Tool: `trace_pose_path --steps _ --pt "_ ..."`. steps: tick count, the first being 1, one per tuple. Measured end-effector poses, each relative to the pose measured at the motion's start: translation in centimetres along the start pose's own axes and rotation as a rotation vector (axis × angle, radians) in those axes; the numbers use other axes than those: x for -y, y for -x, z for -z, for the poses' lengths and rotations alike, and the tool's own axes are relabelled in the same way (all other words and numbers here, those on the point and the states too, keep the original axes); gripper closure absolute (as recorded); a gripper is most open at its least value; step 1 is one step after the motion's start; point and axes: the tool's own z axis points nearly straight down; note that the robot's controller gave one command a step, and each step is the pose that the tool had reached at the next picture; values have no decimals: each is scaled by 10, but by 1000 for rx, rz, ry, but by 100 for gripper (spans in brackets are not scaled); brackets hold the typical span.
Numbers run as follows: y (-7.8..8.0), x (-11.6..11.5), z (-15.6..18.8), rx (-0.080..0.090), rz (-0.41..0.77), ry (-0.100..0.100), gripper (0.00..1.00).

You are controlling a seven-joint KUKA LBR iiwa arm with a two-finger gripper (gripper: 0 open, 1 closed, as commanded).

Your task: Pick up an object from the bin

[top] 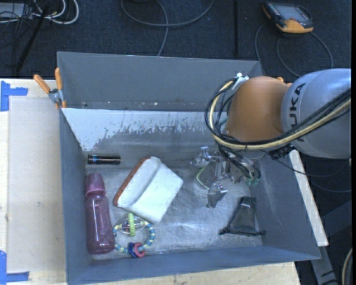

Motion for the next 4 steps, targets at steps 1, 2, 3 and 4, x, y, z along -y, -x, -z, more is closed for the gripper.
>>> trace_pose_path --steps 1,2,3,4 --pt "20 -40 33 7 293 3 0" --pt "14 -53 30 10 359 3 0" --pt "17 -65 27 6 101 4 0" --pt "26 -78 20 8 202 3 0"
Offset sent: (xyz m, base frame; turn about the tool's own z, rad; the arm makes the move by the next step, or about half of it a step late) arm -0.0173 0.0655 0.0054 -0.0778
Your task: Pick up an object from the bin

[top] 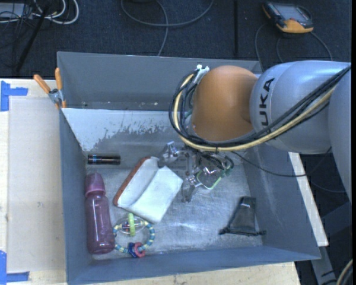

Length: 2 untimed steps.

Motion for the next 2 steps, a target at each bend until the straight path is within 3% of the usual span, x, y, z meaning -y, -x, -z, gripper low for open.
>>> trace_pose_path --steps 1,2 --pt "-1 -22 -39 0 255 0 0" --pt "9 -21 -61 -1 388 2 0"
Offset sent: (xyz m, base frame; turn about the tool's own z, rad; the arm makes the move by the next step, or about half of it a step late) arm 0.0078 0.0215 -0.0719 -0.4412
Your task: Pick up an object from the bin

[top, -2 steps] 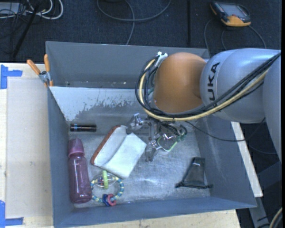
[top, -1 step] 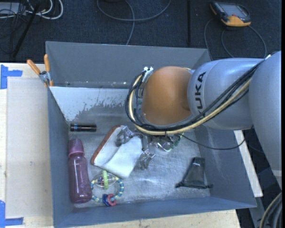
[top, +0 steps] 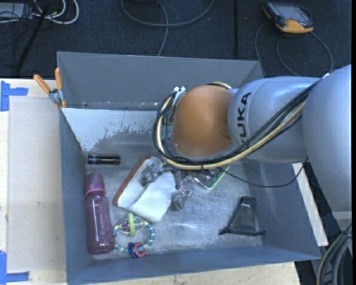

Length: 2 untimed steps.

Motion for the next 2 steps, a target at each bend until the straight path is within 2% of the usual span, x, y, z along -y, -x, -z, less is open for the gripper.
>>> trace_pose_path --steps 1,2 --pt "-8 -7 16 -3 234 2 0" --pt "-48 18 2 28 828 -9 100"
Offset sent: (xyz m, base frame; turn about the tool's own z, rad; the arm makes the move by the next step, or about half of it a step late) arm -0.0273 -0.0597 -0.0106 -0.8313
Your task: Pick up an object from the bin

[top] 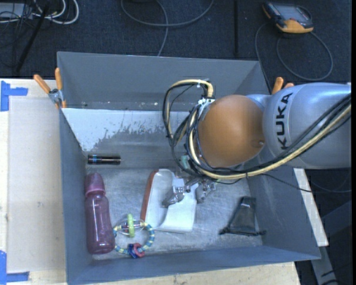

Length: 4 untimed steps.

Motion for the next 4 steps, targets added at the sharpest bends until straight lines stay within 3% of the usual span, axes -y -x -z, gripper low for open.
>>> trace_pose_path --steps 1,2,3,4 --pt "0 0 0 0 -1 0 100" --pt "35 -13 113 -20 -14 21 100" --pt "35 -13 113 -20 -15 22 100" --pt "41 -15 144 -21 -20 24 100"
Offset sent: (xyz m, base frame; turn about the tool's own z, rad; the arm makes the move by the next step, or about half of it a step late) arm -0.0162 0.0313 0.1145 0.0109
